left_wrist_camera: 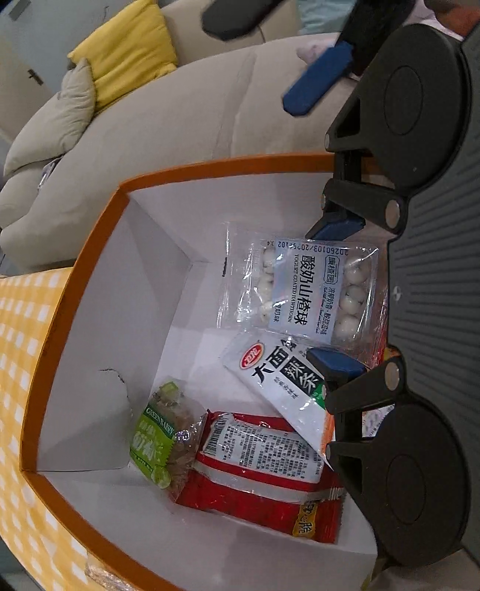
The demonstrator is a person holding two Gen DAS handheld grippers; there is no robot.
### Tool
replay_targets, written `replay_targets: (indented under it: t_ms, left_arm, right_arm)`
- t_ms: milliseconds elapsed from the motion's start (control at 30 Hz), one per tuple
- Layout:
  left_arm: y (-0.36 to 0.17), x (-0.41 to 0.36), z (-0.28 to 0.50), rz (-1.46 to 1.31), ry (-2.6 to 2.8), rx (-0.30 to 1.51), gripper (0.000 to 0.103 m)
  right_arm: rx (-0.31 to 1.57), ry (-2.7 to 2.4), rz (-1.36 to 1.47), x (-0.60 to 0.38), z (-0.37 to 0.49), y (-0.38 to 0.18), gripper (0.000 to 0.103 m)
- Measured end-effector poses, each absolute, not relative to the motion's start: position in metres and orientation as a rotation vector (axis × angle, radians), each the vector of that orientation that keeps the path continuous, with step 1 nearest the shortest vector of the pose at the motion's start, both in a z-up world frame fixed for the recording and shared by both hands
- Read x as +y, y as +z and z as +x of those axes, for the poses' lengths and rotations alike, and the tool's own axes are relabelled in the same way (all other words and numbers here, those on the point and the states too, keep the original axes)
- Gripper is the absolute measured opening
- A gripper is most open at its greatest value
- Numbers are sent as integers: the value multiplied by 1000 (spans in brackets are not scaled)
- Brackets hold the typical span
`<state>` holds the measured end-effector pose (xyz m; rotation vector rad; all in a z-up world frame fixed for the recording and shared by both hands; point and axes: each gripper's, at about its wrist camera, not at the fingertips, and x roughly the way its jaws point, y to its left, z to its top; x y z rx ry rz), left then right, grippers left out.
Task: Organize snacks
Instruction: 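Lower the yogurt-ball packet into the box and open the left tool, then move both tools back over the last two packets on the table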
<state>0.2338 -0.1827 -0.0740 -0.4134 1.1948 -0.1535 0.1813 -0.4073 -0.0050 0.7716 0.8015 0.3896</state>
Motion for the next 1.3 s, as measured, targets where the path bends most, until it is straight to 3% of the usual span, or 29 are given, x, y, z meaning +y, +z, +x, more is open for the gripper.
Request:
replay_targets:
  t_ms: [200, 267, 333, 733, 1300]
  left_arm:
    - [-76, -181, 241, -433, -195, 1221, 71]
    - [-73, -182, 240, -398, -210, 1208, 79]
    - [-69, -184, 237, -372, -224, 1194, 81]
    - [-39, -175, 211, -240, -174, 1138, 81]
    - [48, -77, 161, -289, -31, 957, 80]
  right_arm:
    - [833, 390, 800, -402, 189, -15, 84]
    - [848, 384, 792, -400, 191, -17, 84]
    - [864, 373, 781, -398, 192, -19, 84]
    - [866, 367, 677, -388, 189, -5, 84]
    - [883, 377, 482, -349, 165, 29, 84]
